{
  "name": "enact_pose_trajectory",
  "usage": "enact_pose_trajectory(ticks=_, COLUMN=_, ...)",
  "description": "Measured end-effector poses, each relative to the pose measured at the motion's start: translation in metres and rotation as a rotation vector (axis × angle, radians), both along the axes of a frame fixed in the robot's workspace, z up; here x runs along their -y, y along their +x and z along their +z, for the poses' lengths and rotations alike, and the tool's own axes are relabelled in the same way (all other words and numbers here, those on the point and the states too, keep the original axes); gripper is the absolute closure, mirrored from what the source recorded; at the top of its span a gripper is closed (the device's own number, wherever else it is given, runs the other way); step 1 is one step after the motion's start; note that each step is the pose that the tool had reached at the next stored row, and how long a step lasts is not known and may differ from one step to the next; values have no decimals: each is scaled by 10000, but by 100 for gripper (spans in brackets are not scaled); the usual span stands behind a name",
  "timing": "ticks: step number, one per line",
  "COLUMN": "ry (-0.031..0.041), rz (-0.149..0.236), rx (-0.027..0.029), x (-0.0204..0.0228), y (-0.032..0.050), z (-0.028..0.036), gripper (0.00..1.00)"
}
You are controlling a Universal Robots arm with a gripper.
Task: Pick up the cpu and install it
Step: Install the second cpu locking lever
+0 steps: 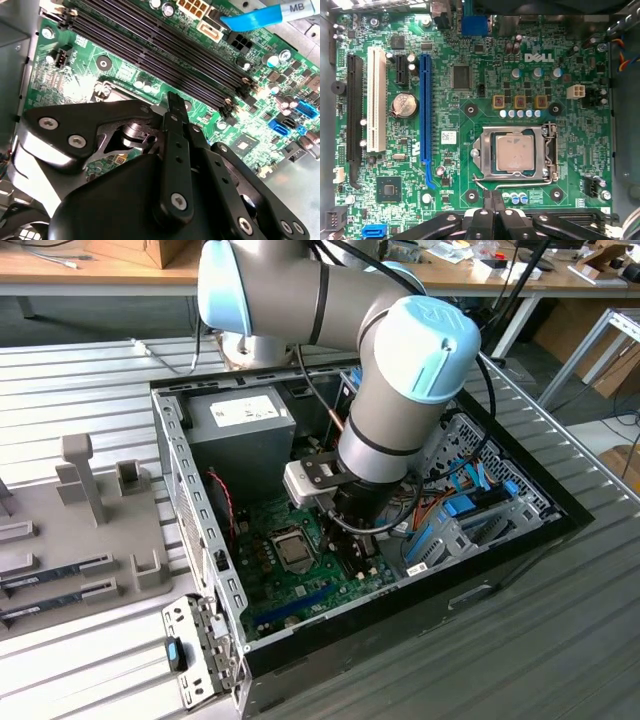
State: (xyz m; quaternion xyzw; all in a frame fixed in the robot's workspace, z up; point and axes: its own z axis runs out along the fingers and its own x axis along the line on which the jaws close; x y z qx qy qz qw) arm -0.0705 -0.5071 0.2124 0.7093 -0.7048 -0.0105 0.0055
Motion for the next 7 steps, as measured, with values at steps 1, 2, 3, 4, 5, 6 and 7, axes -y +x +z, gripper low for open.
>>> enact_pose_trajectory(ticks=1, ry=38, rz=0, rx=1, x=0, y=0, z=6, gripper=89)
enact_pose_trajectory(ticks=2, ry=40, rz=0, rx=1, x=-1, y=0, z=5, gripper=89)
enact_pose_trajectory(ticks=3, ry=37, rz=0, rx=0, x=0, y=0, z=7, gripper=89)
enact_pose_trajectory(ticks=4, ry=38, rz=0, rx=0, x=0, y=0, z=8, gripper=89)
enact_pose_trajectory(ticks=5, ry=38, rz=0, rx=0, x=0, y=0, z=8, gripper=89)
enact_pose_trajectory(ticks=6, ry=38, rz=0, rx=0, x=0, y=0, z=9, gripper=89)
enact_pose_trajectory(ticks=7, ry=37, rz=0, rx=0, x=0, y=0, z=9, gripper=89)
